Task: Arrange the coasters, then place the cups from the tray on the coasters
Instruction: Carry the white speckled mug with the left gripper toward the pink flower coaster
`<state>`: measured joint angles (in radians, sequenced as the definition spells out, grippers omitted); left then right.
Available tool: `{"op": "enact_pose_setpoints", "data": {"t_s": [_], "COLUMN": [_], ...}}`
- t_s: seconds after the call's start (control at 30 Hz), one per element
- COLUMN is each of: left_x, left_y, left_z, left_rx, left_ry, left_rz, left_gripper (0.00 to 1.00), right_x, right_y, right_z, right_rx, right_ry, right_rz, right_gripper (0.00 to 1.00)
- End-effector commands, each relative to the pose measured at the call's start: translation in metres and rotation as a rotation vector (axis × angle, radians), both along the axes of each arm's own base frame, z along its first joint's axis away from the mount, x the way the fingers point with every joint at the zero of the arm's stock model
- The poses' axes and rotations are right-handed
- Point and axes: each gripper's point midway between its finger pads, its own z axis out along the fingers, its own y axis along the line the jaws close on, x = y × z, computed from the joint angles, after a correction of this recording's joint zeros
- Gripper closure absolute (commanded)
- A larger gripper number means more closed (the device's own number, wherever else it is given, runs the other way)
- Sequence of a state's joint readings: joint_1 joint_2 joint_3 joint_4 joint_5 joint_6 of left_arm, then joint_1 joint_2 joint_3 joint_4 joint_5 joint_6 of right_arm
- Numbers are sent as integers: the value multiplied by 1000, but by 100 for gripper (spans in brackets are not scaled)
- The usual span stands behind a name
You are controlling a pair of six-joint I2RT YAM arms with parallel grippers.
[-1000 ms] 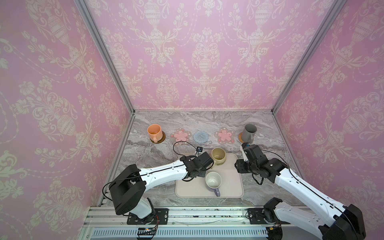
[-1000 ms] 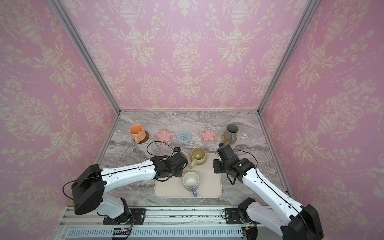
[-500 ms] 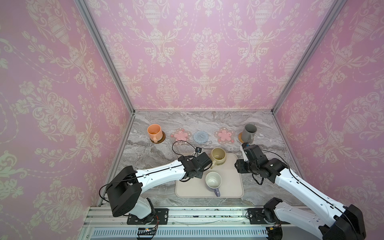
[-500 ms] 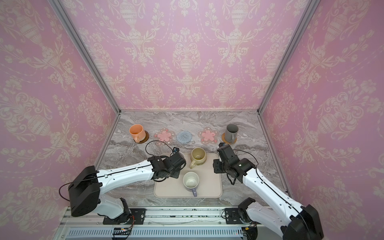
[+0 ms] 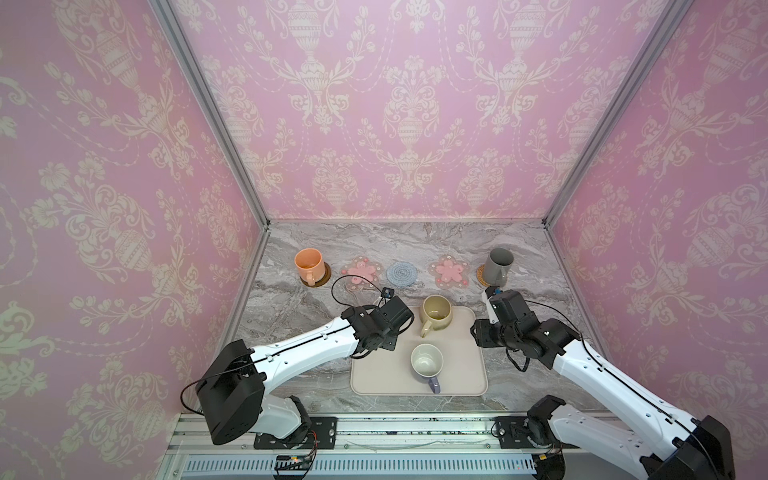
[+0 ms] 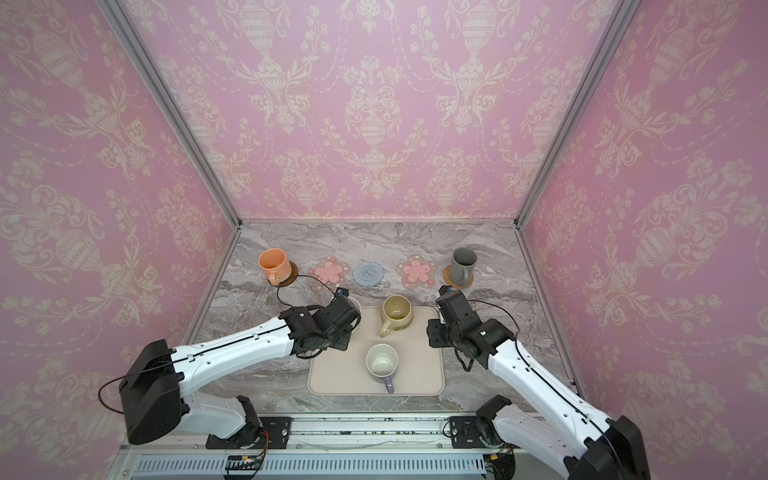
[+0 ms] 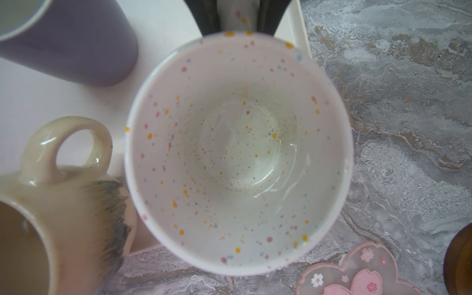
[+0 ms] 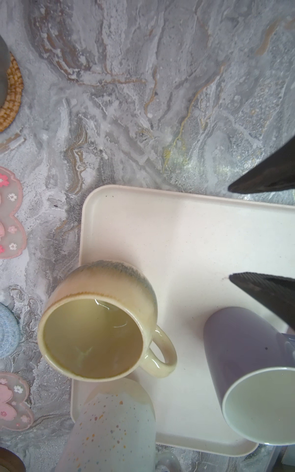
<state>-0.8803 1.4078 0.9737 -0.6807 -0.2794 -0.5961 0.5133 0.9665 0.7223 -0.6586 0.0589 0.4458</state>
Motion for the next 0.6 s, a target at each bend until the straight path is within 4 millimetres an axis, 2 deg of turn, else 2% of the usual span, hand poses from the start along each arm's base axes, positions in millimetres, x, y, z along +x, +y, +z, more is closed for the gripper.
{"op": "enact_pose_setpoints", "data": {"t_s": [0.0,0.2,0.57], "left_x": [26,46,89], "left_y": [6,22,56], "left_z": [39,56,73], "left_rx": [-27,-41,-32], "left_ry": [-120,-166,-217], "left_rz": [6,12,76], "left_gripper": [100,100,100], "right_x": [-13,-17,-12], "right_y": [-9,-19,-13], "right_z": [-3,1,2], "right_rx": [-29,-70,-63], "right_ry": [20,14,20], "right_rz": [-6,-8,2], "right_gripper": [48,47,47]}}
